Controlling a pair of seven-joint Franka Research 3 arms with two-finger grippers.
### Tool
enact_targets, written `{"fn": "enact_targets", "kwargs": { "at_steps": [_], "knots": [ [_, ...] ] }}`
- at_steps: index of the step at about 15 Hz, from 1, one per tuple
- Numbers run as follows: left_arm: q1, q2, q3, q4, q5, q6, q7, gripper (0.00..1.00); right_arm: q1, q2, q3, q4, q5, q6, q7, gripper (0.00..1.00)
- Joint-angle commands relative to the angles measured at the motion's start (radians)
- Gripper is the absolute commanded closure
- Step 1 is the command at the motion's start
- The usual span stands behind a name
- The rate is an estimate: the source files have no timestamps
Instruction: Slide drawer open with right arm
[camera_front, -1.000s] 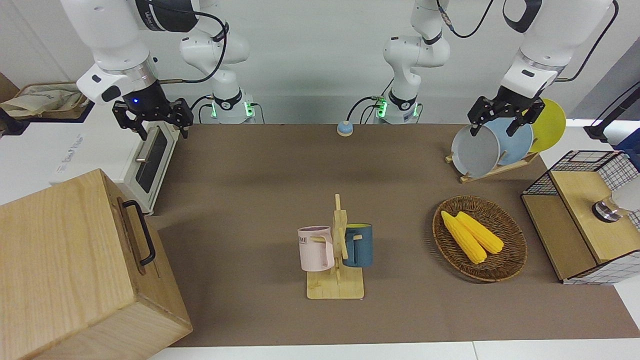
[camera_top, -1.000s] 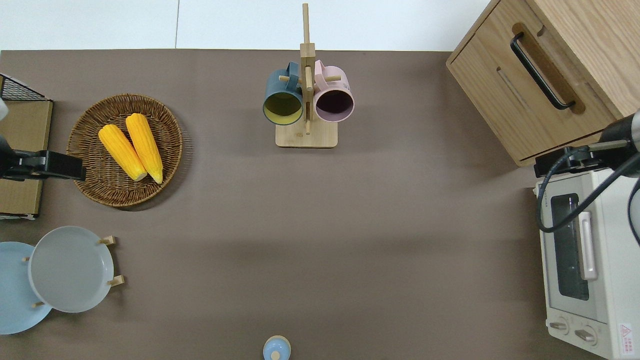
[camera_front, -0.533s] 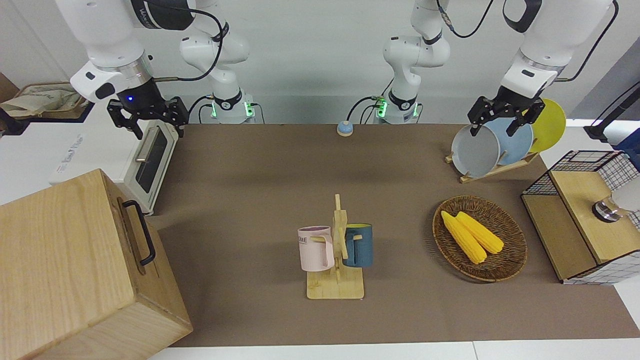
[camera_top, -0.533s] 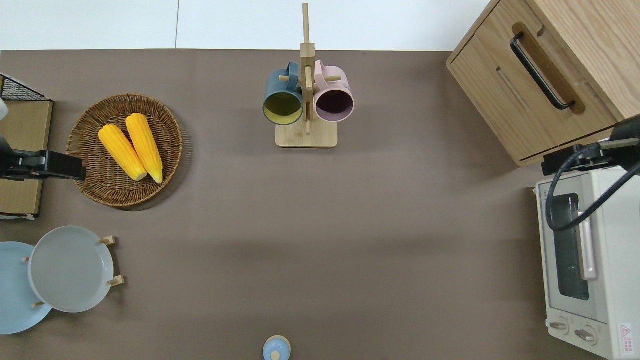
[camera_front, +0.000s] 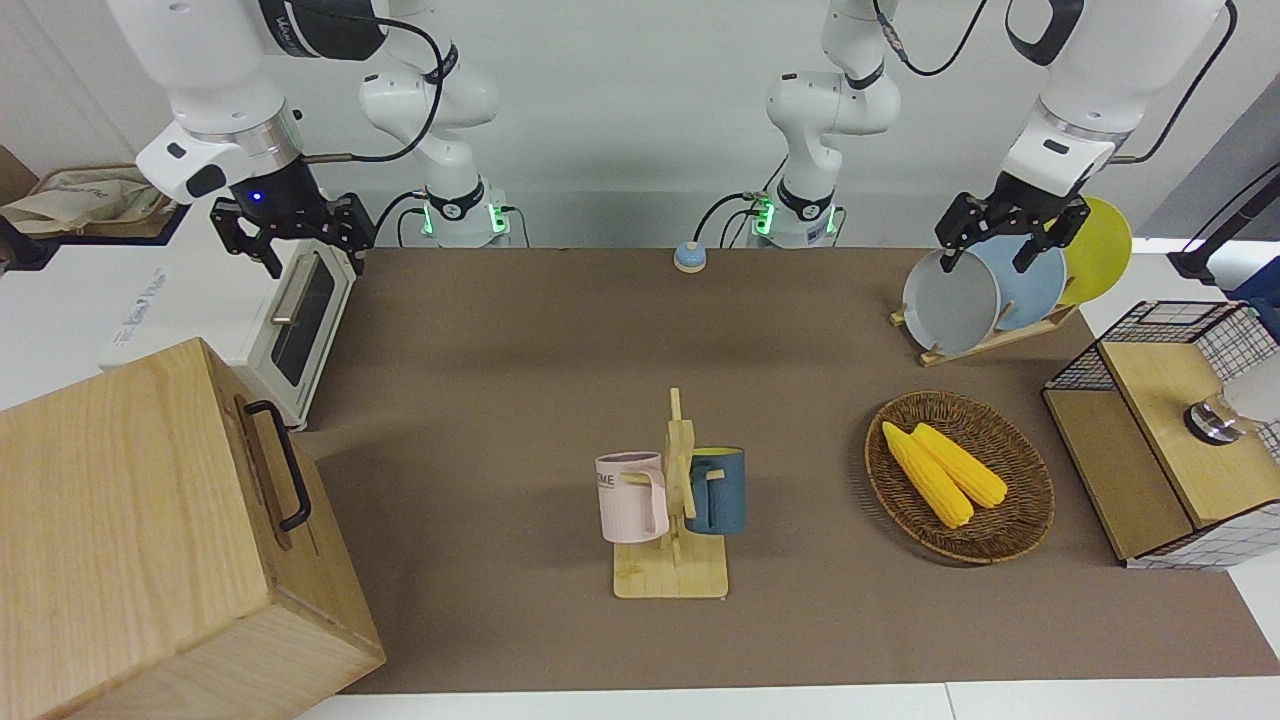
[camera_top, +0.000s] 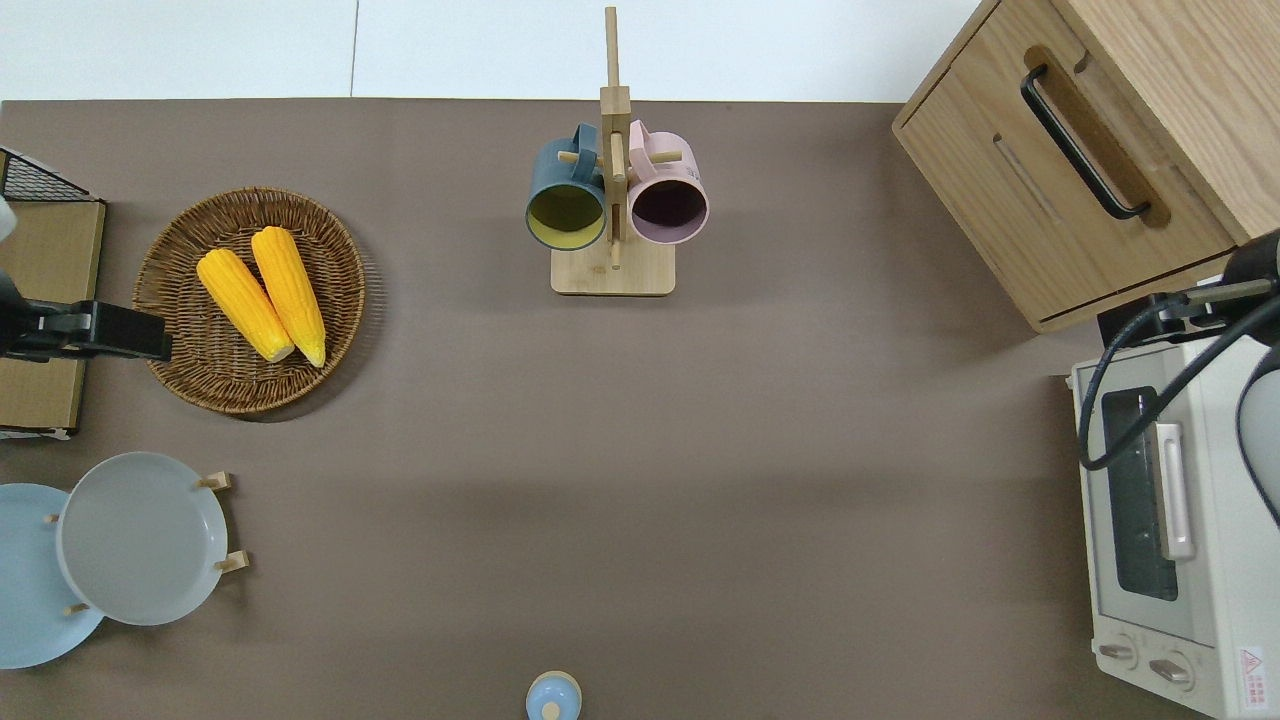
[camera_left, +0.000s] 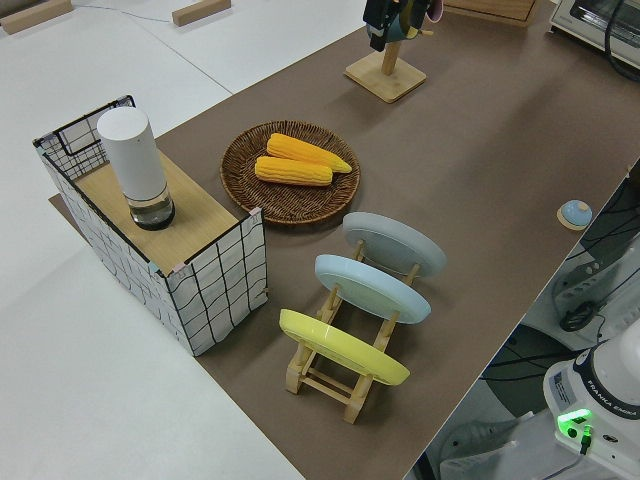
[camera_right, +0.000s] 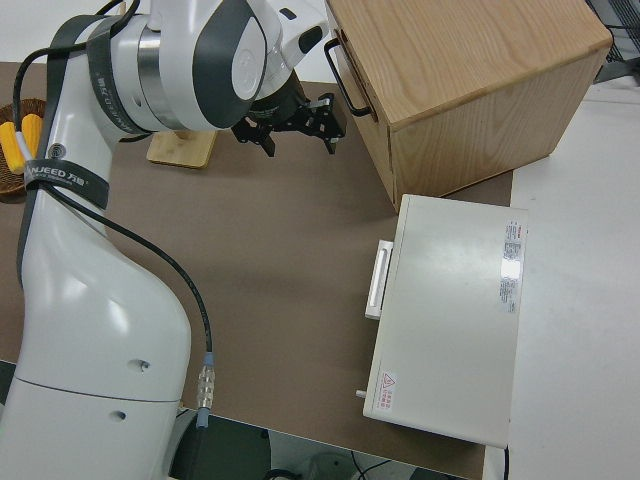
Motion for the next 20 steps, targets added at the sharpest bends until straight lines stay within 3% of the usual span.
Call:
{"fn": "enact_targets", "kwargs": {
  "at_steps": [1, 4, 8, 9, 12, 20],
  "knots": [
    [-0.017, 0.013, 0.017, 0.020, 0.012, 0.000, 0.008, 0.00, 0.018, 0.027, 0.012, 0.014, -0.115, 0.003, -0.018, 0.011],
    [-0.017, 0.013, 0.017, 0.020, 0.012, 0.000, 0.008, 0.00, 0.028, 0.055, 0.051, 0.014, -0.233, 0.013, -0.015, 0.011],
    [-0.017, 0.013, 0.017, 0.020, 0.012, 0.000, 0.008, 0.00, 0.026, 0.080, 0.131, 0.012, -0.411, 0.030, -0.001, 0.011],
    [-0.017, 0.013, 0.017, 0.020, 0.012, 0.000, 0.008, 0.00, 0.026, 0.089, 0.163, 0.011, -0.466, 0.050, 0.035, 0.011],
    [-0.017, 0.013, 0.017, 0.020, 0.012, 0.000, 0.008, 0.00, 0.026, 0.110, 0.215, 0.002, -0.598, 0.088, 0.074, 0.011],
    [-0.017, 0.013, 0.017, 0.020, 0.012, 0.000, 0.008, 0.00, 0.043, 0.190, 0.248, -0.009, -0.833, 0.236, 0.141, 0.011]
  ]
}}
